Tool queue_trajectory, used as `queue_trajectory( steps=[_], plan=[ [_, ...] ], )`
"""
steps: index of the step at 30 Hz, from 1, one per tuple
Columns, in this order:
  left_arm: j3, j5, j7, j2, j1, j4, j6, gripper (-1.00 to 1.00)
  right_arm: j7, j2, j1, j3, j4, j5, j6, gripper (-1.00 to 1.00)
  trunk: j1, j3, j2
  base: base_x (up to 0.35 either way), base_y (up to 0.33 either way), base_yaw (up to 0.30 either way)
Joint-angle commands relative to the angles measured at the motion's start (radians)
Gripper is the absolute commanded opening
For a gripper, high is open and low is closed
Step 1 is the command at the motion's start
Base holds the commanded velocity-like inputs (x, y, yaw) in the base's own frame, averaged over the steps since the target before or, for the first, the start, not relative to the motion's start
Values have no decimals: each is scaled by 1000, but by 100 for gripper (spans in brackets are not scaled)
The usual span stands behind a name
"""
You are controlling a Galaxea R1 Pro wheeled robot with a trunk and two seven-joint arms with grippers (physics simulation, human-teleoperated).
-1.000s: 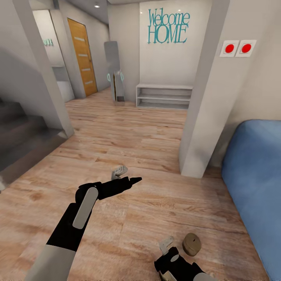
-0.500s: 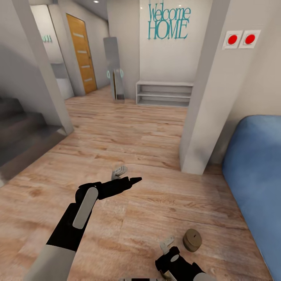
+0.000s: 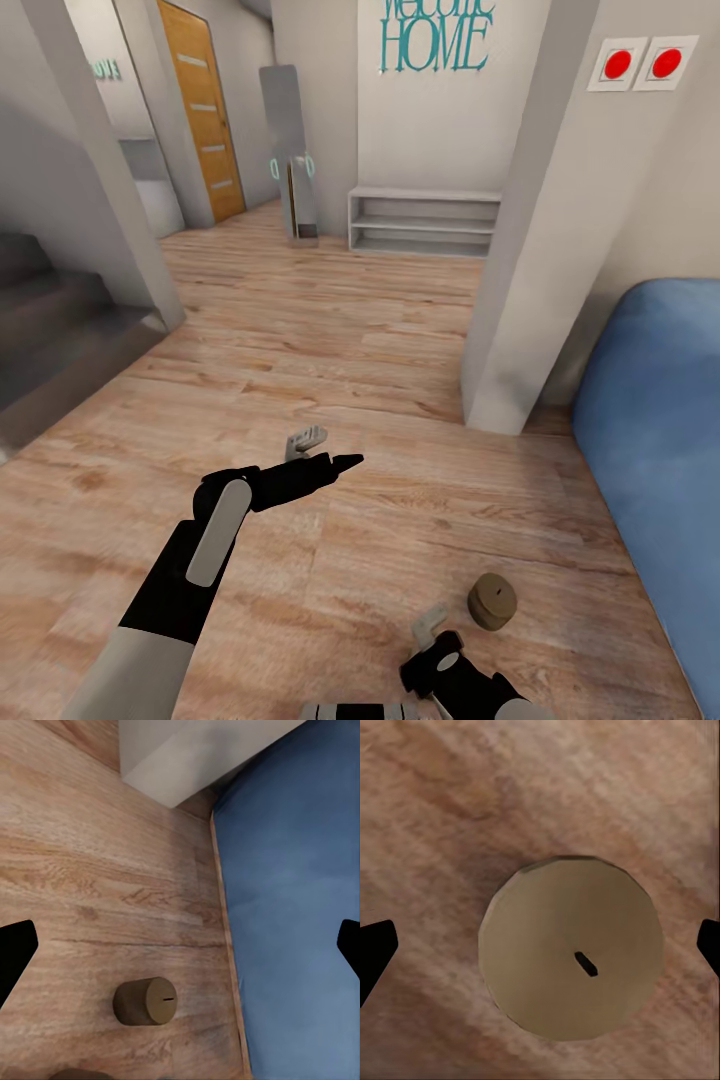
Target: Place each of the two pumpkins and all three candles from the living room inside a cabinet in the living room (use any cabinet), then make sure every cabinet is closed, and position the cauldron so it is next to a table in the living room.
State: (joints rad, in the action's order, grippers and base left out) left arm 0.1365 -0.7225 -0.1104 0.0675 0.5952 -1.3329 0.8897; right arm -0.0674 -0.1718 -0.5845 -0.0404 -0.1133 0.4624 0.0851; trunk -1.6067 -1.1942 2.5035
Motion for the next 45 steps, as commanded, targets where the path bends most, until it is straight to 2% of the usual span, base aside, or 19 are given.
queue_trajectory(
  steps=[1,6,15,31,45],
  plan=[
    [0,0,0,0,0,0,0,100,-5,0,0,0,0,0,0,100,0,0,0,0,0,0],
    [0,0,0,0,0,0,0,100,-50,0,0,0,0,1,-1,100,0,0,0,0,0,0],
    [0,0,0,0,0,0,0,100,-58,0,0,1,-1,1,-2,100,0,0,0,0,0,0],
    [0,0,0,8,0,1,-11,100,-58,0,0,1,-1,2,-4,100,-7,-62,4,0,0,0],
    [0,0,0,9,0,1,-13,100,-58,1,0,1,-8,3,-6,100,-7,-62,4,0,0,0]
  ],
)
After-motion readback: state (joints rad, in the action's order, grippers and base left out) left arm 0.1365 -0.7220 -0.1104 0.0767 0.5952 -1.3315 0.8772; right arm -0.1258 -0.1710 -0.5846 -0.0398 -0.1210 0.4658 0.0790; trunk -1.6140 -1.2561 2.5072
